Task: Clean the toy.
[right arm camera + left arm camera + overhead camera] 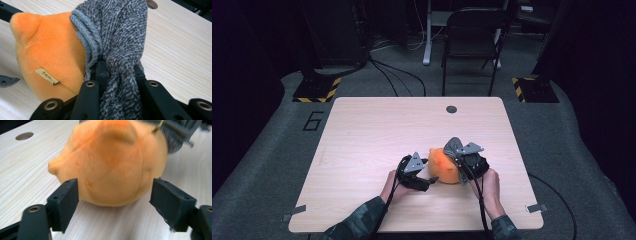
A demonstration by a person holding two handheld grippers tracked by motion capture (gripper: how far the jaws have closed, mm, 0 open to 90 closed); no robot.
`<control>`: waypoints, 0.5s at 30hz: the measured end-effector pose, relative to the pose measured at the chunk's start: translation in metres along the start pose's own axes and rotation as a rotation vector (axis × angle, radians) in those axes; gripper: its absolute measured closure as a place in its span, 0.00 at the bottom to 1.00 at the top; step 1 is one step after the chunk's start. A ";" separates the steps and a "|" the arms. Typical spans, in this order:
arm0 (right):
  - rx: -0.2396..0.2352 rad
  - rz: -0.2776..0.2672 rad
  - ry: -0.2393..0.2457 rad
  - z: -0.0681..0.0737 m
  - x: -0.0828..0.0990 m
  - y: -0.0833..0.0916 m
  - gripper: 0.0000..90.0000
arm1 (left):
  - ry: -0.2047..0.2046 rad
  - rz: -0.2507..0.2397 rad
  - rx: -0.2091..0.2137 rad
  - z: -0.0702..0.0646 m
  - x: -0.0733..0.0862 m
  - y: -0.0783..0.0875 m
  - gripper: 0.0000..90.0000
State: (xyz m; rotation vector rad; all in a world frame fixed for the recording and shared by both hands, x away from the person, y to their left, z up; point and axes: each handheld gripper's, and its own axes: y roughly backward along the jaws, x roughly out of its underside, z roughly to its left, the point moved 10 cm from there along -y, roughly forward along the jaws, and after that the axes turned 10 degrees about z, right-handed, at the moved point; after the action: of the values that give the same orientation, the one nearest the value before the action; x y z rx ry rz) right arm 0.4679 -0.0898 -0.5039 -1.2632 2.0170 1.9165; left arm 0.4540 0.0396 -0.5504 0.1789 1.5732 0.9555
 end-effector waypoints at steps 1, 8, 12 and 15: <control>-0.005 0.010 0.003 0.000 0.001 0.000 0.83 | -0.012 0.014 0.003 0.000 0.002 -0.002 0.21; -0.015 0.009 -0.008 -0.002 0.000 -0.003 0.83 | -0.092 0.061 -0.055 0.004 0.011 -0.014 0.18; -0.019 0.008 -0.019 -0.002 -0.001 -0.003 0.83 | -0.120 0.069 -0.082 0.005 0.011 -0.018 0.18; -0.016 0.002 -0.014 -0.003 -0.001 -0.004 0.83 | -0.136 0.064 -0.090 0.005 0.010 -0.021 0.23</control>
State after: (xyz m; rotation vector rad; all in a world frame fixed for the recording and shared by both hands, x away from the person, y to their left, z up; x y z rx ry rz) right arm 0.4725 -0.0911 -0.5059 -1.2481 2.0017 1.9407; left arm 0.4634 0.0344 -0.5713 0.2280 1.4039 1.0402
